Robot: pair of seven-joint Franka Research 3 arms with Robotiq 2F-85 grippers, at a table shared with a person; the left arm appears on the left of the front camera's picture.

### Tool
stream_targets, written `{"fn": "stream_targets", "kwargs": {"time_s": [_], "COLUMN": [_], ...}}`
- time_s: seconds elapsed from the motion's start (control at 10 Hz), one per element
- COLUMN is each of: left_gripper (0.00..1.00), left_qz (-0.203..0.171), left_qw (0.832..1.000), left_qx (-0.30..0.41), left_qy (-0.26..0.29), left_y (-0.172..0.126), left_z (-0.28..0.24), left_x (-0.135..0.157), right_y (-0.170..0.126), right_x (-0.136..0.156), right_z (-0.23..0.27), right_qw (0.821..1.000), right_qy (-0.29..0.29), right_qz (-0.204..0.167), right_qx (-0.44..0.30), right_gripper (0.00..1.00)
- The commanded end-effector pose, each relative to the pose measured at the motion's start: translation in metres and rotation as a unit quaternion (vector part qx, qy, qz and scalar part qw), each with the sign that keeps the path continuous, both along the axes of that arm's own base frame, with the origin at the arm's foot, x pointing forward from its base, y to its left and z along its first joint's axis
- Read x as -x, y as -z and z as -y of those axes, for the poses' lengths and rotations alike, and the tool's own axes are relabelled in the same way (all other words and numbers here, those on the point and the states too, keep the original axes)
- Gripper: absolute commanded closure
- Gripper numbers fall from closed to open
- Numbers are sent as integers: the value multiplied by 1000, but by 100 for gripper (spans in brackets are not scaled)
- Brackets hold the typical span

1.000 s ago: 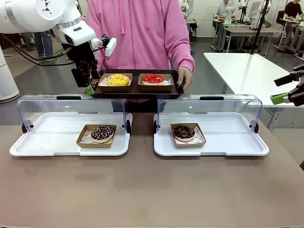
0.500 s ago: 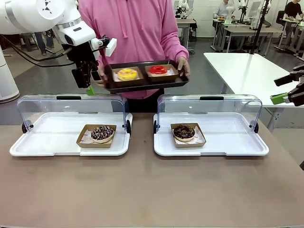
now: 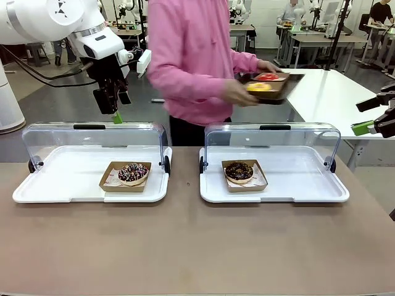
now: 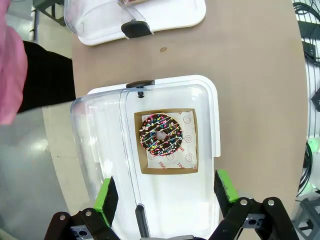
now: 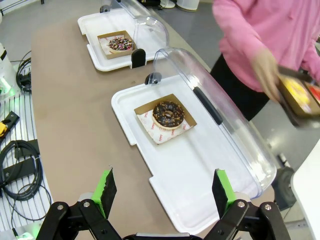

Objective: Provide the desired donut to the person.
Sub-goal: Place the picked Paper togo box onto the Handle tray extended by the person.

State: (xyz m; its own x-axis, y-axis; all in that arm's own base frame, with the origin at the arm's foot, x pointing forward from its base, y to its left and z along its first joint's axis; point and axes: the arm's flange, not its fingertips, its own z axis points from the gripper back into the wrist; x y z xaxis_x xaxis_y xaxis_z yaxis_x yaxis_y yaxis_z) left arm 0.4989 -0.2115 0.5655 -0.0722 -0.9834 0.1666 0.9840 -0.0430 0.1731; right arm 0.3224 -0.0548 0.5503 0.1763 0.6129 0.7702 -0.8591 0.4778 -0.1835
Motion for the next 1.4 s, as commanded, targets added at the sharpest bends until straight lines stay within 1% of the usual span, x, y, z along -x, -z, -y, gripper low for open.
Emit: {"fn": "stream_targets", "kwargs": {"time_s": [0.0, 0.5, 0.6, 0.7, 0.8, 0.9, 1.0, 1.1, 1.2, 1.3], "left_gripper": [0, 0, 0, 0, 0, 0, 0, 0, 0, 0], "left_qz": [8, 8, 0, -25, -26, -23, -30, -20, -25, -14], "left_qw": [1000, 1000, 1000, 1000, 999, 997, 993, 990, 982, 974], "left_qx": [-5, -5, 0, 12, 46, 75, 114, 136, 178, 211], "left_qy": [-3, -3, 0, -13, -12, -20, -23, -36, -57, -82], "left_y": [-1, -1, 0, -11, -21, -24, -23, -23, -19, -12], "left_z": [0, 0, 0, -24, -57, -88, -122, -143, -181, -205], "left_x": [-1, -1, 0, 11, 24, 38, 56, 69, 93, 107], "right_y": [1, 1, 1, 1, 1, 1, 1, 1, 1, 1], "right_x": [-1, -1, -1, -1, -1, -1, -1, -1, -1, -1], "right_z": [0, 0, 0, 0, 0, 0, 0, 0, 0, 0], "right_qw": [1000, 1000, 1000, 1000, 1000, 1000, 1000, 1000, 1000, 1000], "right_qy": [-1, -1, -1, -1, -1, -1, -1, -1, -1, -1], "right_qz": [-2, -2, -2, -2, -2, -2, -2, -2, -2, -2], "right_qx": [-4, -4, -4, -4, -4, -4, -4, -4, -4, -4], "right_gripper": [0, 0, 0, 0, 0, 0, 0, 0, 0, 0]}}
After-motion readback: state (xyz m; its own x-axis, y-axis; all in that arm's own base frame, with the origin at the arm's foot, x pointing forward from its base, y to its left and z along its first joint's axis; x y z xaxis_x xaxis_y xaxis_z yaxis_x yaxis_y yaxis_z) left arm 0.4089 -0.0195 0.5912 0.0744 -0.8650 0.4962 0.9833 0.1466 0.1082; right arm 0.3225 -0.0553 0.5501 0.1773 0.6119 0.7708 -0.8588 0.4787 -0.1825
